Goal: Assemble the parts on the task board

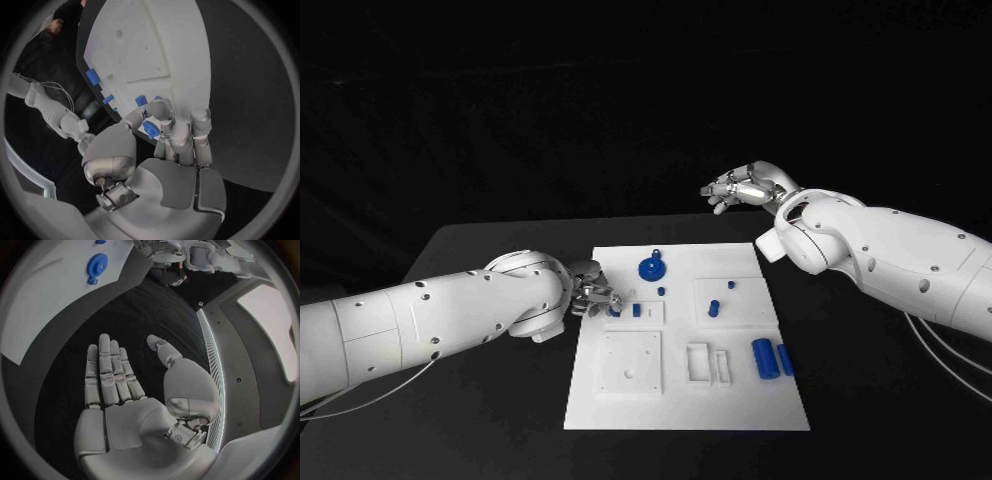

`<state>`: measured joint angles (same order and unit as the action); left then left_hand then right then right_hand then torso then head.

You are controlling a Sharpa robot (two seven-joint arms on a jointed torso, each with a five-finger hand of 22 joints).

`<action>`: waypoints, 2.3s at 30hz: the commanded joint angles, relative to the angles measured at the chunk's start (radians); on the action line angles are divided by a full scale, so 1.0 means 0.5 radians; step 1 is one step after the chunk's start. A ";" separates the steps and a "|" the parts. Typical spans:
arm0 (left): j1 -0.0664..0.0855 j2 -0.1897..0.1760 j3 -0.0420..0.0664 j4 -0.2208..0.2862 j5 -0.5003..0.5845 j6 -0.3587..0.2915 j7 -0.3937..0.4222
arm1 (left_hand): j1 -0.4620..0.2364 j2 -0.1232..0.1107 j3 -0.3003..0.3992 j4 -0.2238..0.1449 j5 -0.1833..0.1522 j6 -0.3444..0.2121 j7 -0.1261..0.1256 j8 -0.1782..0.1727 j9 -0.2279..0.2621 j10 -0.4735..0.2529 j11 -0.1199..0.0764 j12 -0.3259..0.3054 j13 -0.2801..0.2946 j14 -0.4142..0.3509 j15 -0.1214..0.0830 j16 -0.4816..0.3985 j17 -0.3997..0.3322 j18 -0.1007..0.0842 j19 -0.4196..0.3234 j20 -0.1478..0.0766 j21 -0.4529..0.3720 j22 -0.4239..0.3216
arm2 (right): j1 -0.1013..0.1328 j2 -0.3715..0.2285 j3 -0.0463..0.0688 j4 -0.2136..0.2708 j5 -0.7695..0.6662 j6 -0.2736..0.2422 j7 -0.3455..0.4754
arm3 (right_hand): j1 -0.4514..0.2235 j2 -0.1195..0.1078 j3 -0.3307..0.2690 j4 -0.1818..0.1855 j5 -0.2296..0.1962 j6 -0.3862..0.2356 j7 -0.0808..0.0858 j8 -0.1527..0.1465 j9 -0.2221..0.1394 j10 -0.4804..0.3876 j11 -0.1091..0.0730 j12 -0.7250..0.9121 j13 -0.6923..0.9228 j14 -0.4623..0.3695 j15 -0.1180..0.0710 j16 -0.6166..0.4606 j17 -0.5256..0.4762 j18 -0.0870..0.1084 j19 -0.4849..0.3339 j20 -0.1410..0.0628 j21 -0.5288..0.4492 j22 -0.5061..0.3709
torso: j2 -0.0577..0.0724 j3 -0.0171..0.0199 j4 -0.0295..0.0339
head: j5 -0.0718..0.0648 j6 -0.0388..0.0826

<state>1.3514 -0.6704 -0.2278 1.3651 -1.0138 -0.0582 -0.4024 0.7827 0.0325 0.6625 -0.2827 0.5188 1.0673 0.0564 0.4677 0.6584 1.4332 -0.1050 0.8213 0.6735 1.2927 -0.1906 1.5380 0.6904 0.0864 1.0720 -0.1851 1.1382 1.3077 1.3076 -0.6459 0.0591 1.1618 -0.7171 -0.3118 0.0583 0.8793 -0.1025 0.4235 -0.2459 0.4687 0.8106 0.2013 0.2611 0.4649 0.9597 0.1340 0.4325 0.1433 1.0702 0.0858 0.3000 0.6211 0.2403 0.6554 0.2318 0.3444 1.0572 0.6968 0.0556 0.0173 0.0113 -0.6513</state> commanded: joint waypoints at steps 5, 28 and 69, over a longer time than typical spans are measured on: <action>-0.033 0.015 -0.026 -0.001 0.010 0.168 -0.063 | -0.015 0.016 0.115 0.021 -0.038 0.288 -0.126 0.016 -0.003 0.000 -0.012 0.020 -0.007 0.006 -0.049 0.007 0.001 0.042 0.013 -0.180 0.010 0.018 | -0.001 -0.001 0.001 0.003 0.004 0.012 0.011 | -0.015 0.000 -0.006 0.009 0.009 -0.013 0.004 0.011 -0.002 0.007 0.010 0.004 -0.004 0.001 0.014 -0.012 -0.003 0.032 -0.005 0.010 -0.010 0.003 | -0.001 0.0019 0.000 | 0.000 -0.004; -0.032 0.027 -0.026 -0.002 0.047 0.190 -0.038 | -0.087 -0.074 0.073 0.235 -0.506 0.278 -0.125 0.049 -0.035 -0.016 -0.008 0.067 -0.043 0.002 -0.044 0.011 -0.006 0.055 -0.003 -0.180 0.020 0.010 | -0.002 0.000 0.001 0.004 0.004 0.013 0.012 | -0.013 -0.001 -0.006 0.009 0.011 -0.013 0.004 0.012 -0.003 0.007 0.010 0.005 -0.008 0.001 0.015 -0.013 -0.003 0.033 -0.006 0.011 -0.010 0.004 | 0.000 -0.0002 0.000 | -0.004 -0.009; -0.031 -0.030 0.006 -0.036 0.241 -0.079 -0.011 | -0.108 -0.538 -0.067 0.591 -0.932 -0.176 -0.008 -0.096 -0.072 -0.115 0.089 -0.117 -0.271 -0.055 0.041 -0.196 -0.129 0.056 -0.075 -0.157 -0.061 -0.059 | -0.018 -0.003 0.001 -0.001 0.004 0.009 0.012 | -0.014 -0.006 -0.009 0.009 0.012 -0.018 0.006 0.010 -0.006 0.005 0.012 0.006 -0.017 -0.001 0.016 -0.016 -0.004 0.035 -0.010 0.015 -0.012 0.004 | 0.001 -0.0014 0.000 | -0.023 0.008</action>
<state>1.3386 -0.6843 -0.2227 1.3504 -0.9375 -0.0641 -0.4104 0.7288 -0.2266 0.6288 0.0093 0.0571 1.0528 -0.0160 0.4241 0.6299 1.3755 -0.0656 0.7663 0.5392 1.2640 -0.1758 1.4442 0.6263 0.1143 1.0395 -0.1715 1.1121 1.2799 1.2995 -0.6470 0.0591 1.1611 -0.7168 -0.3118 0.0584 0.8793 -0.1025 0.4207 -0.2431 0.4686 0.8080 0.2038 0.2611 0.4634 0.9597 0.1340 0.4325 0.1362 1.0703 0.0859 0.2963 0.6203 0.2403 0.6517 0.2356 0.3444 1.0580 0.6973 0.0540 0.0171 0.0004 -0.6476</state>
